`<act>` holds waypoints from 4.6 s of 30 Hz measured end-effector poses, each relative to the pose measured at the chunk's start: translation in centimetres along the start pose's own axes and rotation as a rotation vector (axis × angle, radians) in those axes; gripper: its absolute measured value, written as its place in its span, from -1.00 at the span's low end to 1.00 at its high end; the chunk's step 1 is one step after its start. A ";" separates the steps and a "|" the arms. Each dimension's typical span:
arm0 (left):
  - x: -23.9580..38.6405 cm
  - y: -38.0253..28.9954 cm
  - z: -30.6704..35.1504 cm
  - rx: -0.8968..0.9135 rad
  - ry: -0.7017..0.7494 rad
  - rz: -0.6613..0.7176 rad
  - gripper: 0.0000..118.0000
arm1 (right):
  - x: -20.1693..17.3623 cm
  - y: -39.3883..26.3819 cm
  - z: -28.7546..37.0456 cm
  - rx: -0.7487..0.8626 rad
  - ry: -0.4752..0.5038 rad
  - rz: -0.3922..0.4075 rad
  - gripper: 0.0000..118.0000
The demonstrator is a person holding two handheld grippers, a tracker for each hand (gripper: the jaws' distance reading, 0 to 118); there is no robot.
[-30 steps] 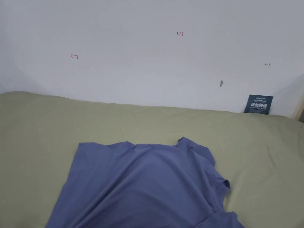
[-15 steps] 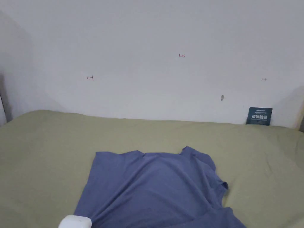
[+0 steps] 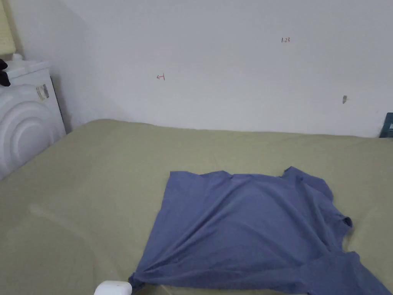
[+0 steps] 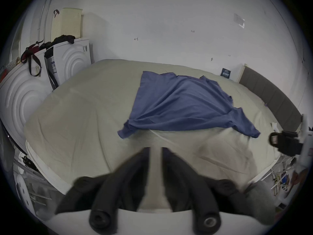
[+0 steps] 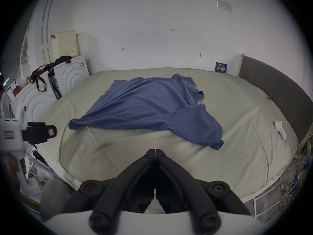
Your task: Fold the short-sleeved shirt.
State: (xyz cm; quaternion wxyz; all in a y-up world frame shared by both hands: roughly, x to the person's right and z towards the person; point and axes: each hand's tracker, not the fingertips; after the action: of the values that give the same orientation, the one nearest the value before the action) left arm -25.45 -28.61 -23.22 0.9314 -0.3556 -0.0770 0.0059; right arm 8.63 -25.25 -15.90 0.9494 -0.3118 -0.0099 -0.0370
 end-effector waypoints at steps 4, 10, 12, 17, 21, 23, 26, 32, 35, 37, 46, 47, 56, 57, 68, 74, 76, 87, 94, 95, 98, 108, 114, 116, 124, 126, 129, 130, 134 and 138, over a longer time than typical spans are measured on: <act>-2.5 1.7 -4.4 -0.031 0.027 0.021 0.50 | 1.9 1.0 0.2 0.010 0.019 -0.053 -0.98; -3.7 3.0 -9.4 -0.035 0.032 0.052 0.50 | 4.2 1.9 -0.1 0.021 -0.002 -0.086 -0.98; -3.6 2.9 -10.8 -0.057 -0.004 0.030 0.50 | 4.8 2.0 -0.5 0.023 -0.007 -0.103 -0.98; -2.7 2.3 -11.8 -0.126 0.004 0.020 -0.69 | 5.6 2.1 -1.3 0.003 -0.036 -0.120 -0.98; -2.6 1.9 -10.9 -0.069 -0.013 0.046 -0.98 | 6.2 1.9 -1.7 0.002 -0.055 -0.114 -0.98; -2.7 1.9 -11.0 -0.076 -0.001 0.022 -0.98 | 7.0 1.9 -2.4 -0.019 -0.076 -0.107 -0.98; -2.7 2.4 -10.9 -0.072 -0.010 0.018 -0.98 | 9.1 2.3 -4.2 -0.041 -0.122 -0.095 -0.82; -2.8 2.5 -10.8 -0.074 -0.025 0.045 -0.98 | 15.1 3.9 -12.1 -0.208 -0.187 -0.137 0.79; -2.4 2.4 -10.7 -0.092 -0.032 0.057 -0.98 | 17.4 4.4 -15.0 -0.254 -0.109 -0.335 0.78; -2.3 2.3 -10.6 -0.101 -0.030 0.059 -0.98 | 17.6 4.5 -16.3 -0.255 -0.079 -0.385 0.78; -2.3 2.4 -10.7 -0.111 -0.041 0.062 -0.98 | 14.6 3.9 -16.2 -0.246 -0.105 -0.274 -0.84; -2.4 2.5 -10.4 -0.106 -0.039 0.058 -0.98 | 14.1 3.9 -15.6 -0.220 -0.100 -0.230 -0.84; -3.1 3.3 -8.6 -0.024 -0.061 0.024 -0.98 | 11.4 4.5 -11.2 -0.085 -0.162 -0.094 -0.84; -3.1 3.5 -8.4 -0.009 -0.062 0.019 -0.98 | 11.3 4.6 -10.9 -0.094 -0.165 -0.090 -0.84; -3.1 3.4 -4.2 0.047 -0.086 0.013 -0.98 | 11.6 4.4 -5.2 -0.117 -0.166 -0.097 -0.84; -3.0 5.1 -3.3 0.045 -0.097 -0.023 -0.98 | 11.8 5.9 -4.3 -0.065 -0.168 -0.010 -0.84; -3.3 6.4 -4.3 0.058 -0.099 -0.023 -0.98 | 12.1 7.0 -5.1 -0.053 -0.165 -0.001 -0.84; -3.8 16.1 -15.3 -0.090 -0.159 -0.173 -0.98 | 17.3 15.8 -17.2 -0.240 -0.022 0.041 -0.84; -3.0 18.6 -22.6 -0.259 -0.122 -0.281 -0.92 | 18.8 17.9 -24.8 -0.374 -0.010 0.026 -0.78; -2.6 18.7 -23.3 -0.261 -0.109 -0.289 -0.84 | 18.9 18.0 -25.3 -0.369 -0.012 0.035 -0.71; -2.5 18.7 -24.7 -0.254 -0.056 -0.286 -0.61 | 19.4 18.4 -26.5 -0.363 -0.085 0.048 -0.06; -3.7 19.9 -14.5 0.112 -0.057 -0.030 0.12 | 16.4 18.0 -15.1 0.099 -0.195 0.045 0.33; 1.9 13.4 -5.1 0.327 -0.039 -0.002 0.11 | 8.3 11.7 -7.2 0.289 -0.125 0.012 0.23; 3.1 10.8 -3.4 0.307 -0.028 -0.006 0.02 | 6.6 9.6 -5.7 0.264 -0.140 0.007 -0.24; 2.7 2.4 -1.5 0.201 0.004 0.061 -1.00 | 4.7 2.0 -4.9 0.134 -0.133 -0.102 -0.98; 2.6 1.8 -2.5 0.157 0.032 0.033 -1.00 | 4.4 1.6 -5.4 0.102 -0.128 -0.088 -0.98; 1.9 2.5 -4.7 0.101 0.022 0.084 -1.00 | 4.8 1.7 -6.2 0.082 -0.111 -0.109 -0.98; 1.5 3.0 -5.6 0.095 0.001 0.116 -1.00 | 4.8 2.0 -6.3 0.080 -0.110 -0.117 -0.98; -0.1 5.8 -11.1 0.060 0.033 0.153 -0.80 | 5.9 2.9 -7.0 0.068 -0.091 -0.141 -0.98; -1.4 8.2 -15.1 0.021 0.042 0.132 0.14 | 7.1 3.5 -7.6 0.055 -0.088 -0.142 -0.98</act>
State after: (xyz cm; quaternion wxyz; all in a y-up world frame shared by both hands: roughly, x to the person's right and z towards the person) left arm -24.25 -32.58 -39.98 0.9342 -0.3500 -0.0335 0.0606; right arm 15.99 -27.40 -23.78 0.9512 -0.2854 -0.0748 -0.0903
